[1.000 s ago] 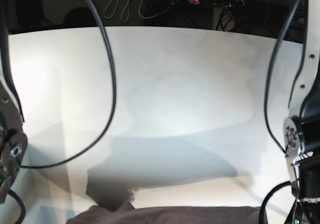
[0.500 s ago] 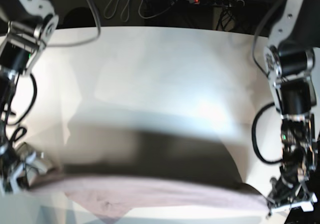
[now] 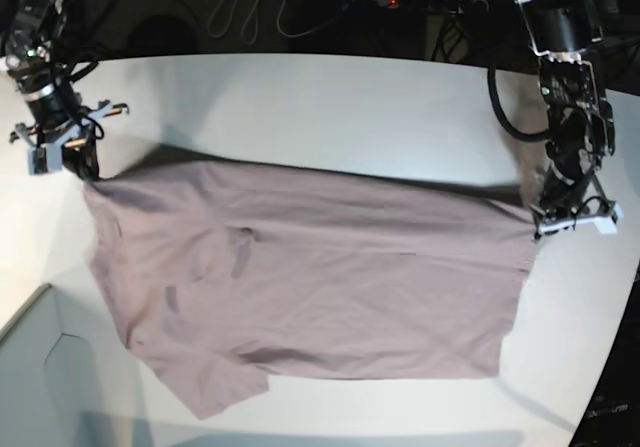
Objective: Layout the t-shirt on the table in an organized manner, then fold the t-shirt properly
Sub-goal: 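Lay the shirt flat by drawing both grippers back across the table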
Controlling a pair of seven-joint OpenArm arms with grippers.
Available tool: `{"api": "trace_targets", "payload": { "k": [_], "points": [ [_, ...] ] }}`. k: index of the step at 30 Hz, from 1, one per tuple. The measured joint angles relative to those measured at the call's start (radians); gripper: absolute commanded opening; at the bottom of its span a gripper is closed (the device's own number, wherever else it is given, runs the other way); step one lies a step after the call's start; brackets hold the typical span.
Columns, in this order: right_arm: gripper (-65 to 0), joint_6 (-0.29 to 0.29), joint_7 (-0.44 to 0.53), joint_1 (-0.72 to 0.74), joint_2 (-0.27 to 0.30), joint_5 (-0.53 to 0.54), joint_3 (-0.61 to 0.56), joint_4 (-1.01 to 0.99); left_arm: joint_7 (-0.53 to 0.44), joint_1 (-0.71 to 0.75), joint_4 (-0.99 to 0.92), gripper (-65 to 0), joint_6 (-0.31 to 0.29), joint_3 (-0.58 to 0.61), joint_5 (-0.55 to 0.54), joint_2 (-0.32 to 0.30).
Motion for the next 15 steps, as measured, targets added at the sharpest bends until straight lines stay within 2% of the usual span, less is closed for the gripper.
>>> {"api": "trace_targets", "payload": {
  "k": [5, 10, 15],
  "points": [
    [-65.0, -0.002, 0.077, -0.104, -0.023, 0.000, 0.003, -0.008, -0.003, 0.080, 0.000, -65.0, -0.003, -0.064, -0.001, 0.010],
    [-65.0, -0.002, 0.127, -0.183, -0.032, -0.001, 0.001, -0.046, -0.003, 0.127, 0.000, -64.9, -0.003, -0.081, 0.000, 0.012],
    [-65.0, -0.002, 0.135, -0.221, -0.029, 0.001, 0.000, -0.115, -0.003, 0.159, 0.005, -64.9, -0.003, -0.080, -0.003, 0.012]
  ]
}}
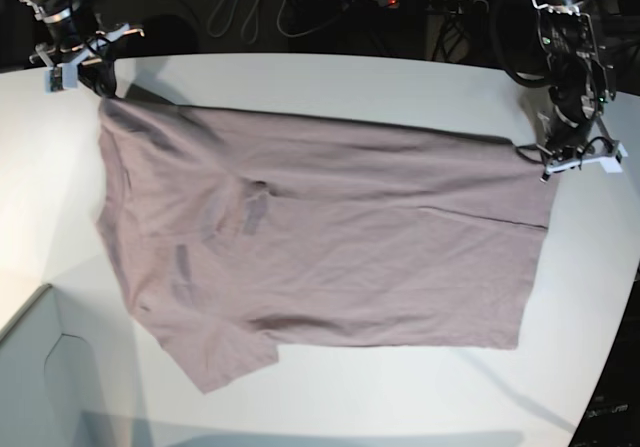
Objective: Layout the t-shirt on the table in an organized manner, then fold the t-shirt properly
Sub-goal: 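Lay the shirt flat by drawing both grippers back across the table, then move the right gripper along the shirt edge and regrasp fabric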
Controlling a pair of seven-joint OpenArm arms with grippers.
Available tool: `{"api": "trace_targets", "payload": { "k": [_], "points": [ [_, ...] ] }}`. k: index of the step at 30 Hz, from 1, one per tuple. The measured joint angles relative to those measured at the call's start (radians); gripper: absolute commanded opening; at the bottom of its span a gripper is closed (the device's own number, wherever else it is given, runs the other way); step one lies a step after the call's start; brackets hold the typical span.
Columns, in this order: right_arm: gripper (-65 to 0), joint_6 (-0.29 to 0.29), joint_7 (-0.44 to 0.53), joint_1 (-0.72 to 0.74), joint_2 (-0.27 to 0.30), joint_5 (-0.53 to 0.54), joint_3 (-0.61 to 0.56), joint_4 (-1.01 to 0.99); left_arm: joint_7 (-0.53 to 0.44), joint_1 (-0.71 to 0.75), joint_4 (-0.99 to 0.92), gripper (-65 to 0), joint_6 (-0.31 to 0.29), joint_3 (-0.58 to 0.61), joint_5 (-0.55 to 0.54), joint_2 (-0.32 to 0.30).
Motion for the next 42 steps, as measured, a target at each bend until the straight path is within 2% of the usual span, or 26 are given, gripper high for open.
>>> {"api": "trace_targets", "payload": {
  "k": [6, 10, 12, 16, 19, 24, 28, 30, 33, 35, 38, 42],
  "points": [
    [-65.0, 0.000, 0.058, -0.010, 0.000, -0.005, -0.003, -0.119, -0.002, 0.044, 0.006, -64.9, -0.001, -0.003, -0.001, -0.010],
    [-65.0, 0.000, 0.071, -0.010, 0.003, -0.005, -0.002, -0.126, -0.004, 0.047, 0.006, -64.9, -0.001, -0.003, 0.000, -0.011],
    [-60.4, 0.000, 0.071, -0.010, 0.006, -0.005, -0.002, -0.124, -0.005, 0.051, 0.007, -64.9, -0.001, -0.002, 0.000, -0.012],
    [-45.6, 0.000, 0.068, -0.007, 0.027, -0.006, -0.001, -0.124, 0.007, 0.070, 0.049, -64.9, 0.000, -0.002, 0.000, -0.023],
    [-36.9, 0.000, 0.068, -0.008, 0.027, -0.002, 0.039, -0.098, 0.003, 0.075, 0.082, -64.7, -0.002, -0.002, 0.001, -0.033],
    [-32.0, 0.000, 0.069, -0.014, -0.004, 0.035, 0.170, 0.024, 0.003, 0.077, 0.105, -64.6, -0.002, -0.002, -0.001, -0.031],
    [-32.0, 0.000, 0.064, -0.013, -0.009, 0.041, 0.186, 0.139, 0.003, 0.077, 0.105, -64.6, -0.002, -0.002, 0.000, -0.030],
    [-31.9, -0.002, 0.069, -0.013, -0.005, 0.041, 0.143, 0.182, 0.003, 0.076, 0.105, -64.6, -0.002, -0.002, -0.001, -0.030],
    [-30.3, 0.000, 0.056, 0.016, 0.016, 0.037, -0.003, 0.177, 0.003, 0.074, 0.105, -64.6, -0.002, -0.001, 0.000, -0.030],
    [-28.2, 0.003, -0.003, 0.082, 0.035, 0.010, -0.080, 0.155, 0.001, 0.075, 0.105, -64.6, -0.002, -0.001, 0.000, -0.027],
    [-26.8, 0.002, -0.129, 0.211, 0.043, -0.043, -0.130, 0.085, 0.002, 0.074, 0.103, -64.6, -0.001, -0.001, 0.000, -0.028],
    [-26.8, 0.000, -0.187, 0.339, 0.043, -0.106, -0.162, -0.036, 0.002, 0.077, 0.100, -64.6, -0.001, 0.000, 0.000, -0.023]
  ]
}}
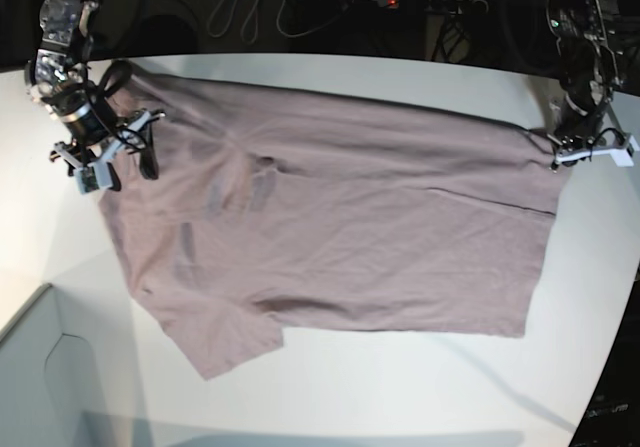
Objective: Layout the t-shirt on the table in an organized manner, then fold the t-shirt properly
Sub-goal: 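Move the right gripper along the shirt edge and regrasp fabric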
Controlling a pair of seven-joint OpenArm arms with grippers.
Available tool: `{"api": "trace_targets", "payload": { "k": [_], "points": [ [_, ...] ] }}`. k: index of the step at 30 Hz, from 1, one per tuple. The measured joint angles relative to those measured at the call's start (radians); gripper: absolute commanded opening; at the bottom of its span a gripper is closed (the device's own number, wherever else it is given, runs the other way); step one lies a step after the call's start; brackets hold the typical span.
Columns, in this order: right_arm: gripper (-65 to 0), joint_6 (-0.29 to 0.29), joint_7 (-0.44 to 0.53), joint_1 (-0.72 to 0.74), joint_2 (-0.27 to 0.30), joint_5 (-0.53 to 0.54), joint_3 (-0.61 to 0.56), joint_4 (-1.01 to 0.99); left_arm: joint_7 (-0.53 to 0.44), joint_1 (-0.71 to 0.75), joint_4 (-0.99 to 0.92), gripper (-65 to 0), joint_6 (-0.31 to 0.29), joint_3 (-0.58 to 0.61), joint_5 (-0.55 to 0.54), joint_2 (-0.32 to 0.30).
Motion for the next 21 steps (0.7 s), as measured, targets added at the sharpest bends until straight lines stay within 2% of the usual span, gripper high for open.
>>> {"api": "trace_targets", "payload": {
  "k": [8, 18, 21],
  "points": [
    [-26.9, -0.001, 0.002, 0.181, 0.003, -0.049, -0.024, -0.237, 0.001, 0.000, 0.000, -64.6, 0.000, 0.000, 0.000, -0.002],
    [-27.1, 0.000, 0.003, 0.205, 0.023, -0.049, -0.021, -0.322, 0.001, 0.000, 0.000, -64.6, 0.001, 0.000, 0.000, -0.002],
    [-30.6, 0.000, 0.006, 0.197, 0.023, -0.046, -0.021, -0.321, 0.001, -0.001, 0.000, -64.6, 0.001, 0.000, 0.000, -0.002]
  ]
}}
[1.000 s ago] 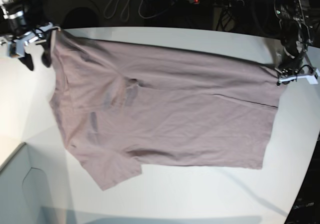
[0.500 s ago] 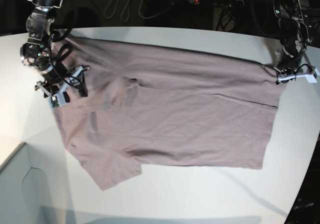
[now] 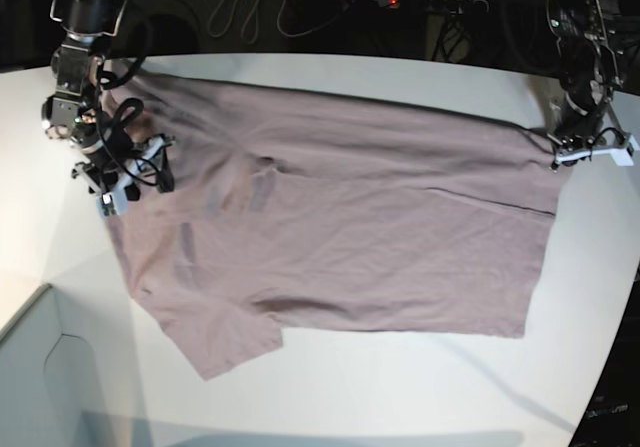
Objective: Layout the t-shirt on the table in an organized manner, then fold the t-shirt properly
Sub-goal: 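Move the right gripper along the shirt edge and regrasp fabric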
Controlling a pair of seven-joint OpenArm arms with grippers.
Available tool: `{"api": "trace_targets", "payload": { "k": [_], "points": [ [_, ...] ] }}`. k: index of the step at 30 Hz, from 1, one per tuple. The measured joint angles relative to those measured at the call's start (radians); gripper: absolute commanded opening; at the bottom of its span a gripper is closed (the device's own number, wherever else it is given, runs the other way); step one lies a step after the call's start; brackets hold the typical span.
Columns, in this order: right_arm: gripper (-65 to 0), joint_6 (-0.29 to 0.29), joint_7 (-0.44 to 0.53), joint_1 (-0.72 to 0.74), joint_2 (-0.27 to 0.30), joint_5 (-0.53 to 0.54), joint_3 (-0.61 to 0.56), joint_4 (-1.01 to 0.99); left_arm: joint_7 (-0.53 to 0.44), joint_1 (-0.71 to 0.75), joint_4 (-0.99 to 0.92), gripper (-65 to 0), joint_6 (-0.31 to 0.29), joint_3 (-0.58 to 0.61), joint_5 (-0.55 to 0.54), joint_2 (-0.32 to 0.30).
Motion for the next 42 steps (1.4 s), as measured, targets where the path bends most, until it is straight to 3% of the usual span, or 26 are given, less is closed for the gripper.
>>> {"api": "trace_targets", "payload": {
  "k": [7, 11, 38, 42],
  "points": [
    [-55.2, 0.000, 0.000, -0.001, -0.003, 0.000, 0.000, 0.000, 0.000, -0.003, 0.000, -64.7, 0.000, 0.000, 0.000, 0.000],
    [-64.5, 0.000, 0.000, 0.000, -0.003, 0.000, 0.000, 0.002, 0.000, -0.003, 0.000, -64.7, 0.000, 0.000, 0.000, 0.000],
    [-65.0, 0.000, -0.008, 0.021, -0.002, -0.004, -0.003, 0.154, 0.000, -0.003, 0.000, -64.7, 0.000, 0.000, 0.000, 0.000],
    [-56.4, 0.000, -0.006, 0.010, -0.003, -0.003, -0.008, 0.109, 0.000, -0.003, 0.000, -64.7, 0.000, 0.000, 0.000, 0.000]
  ]
}}
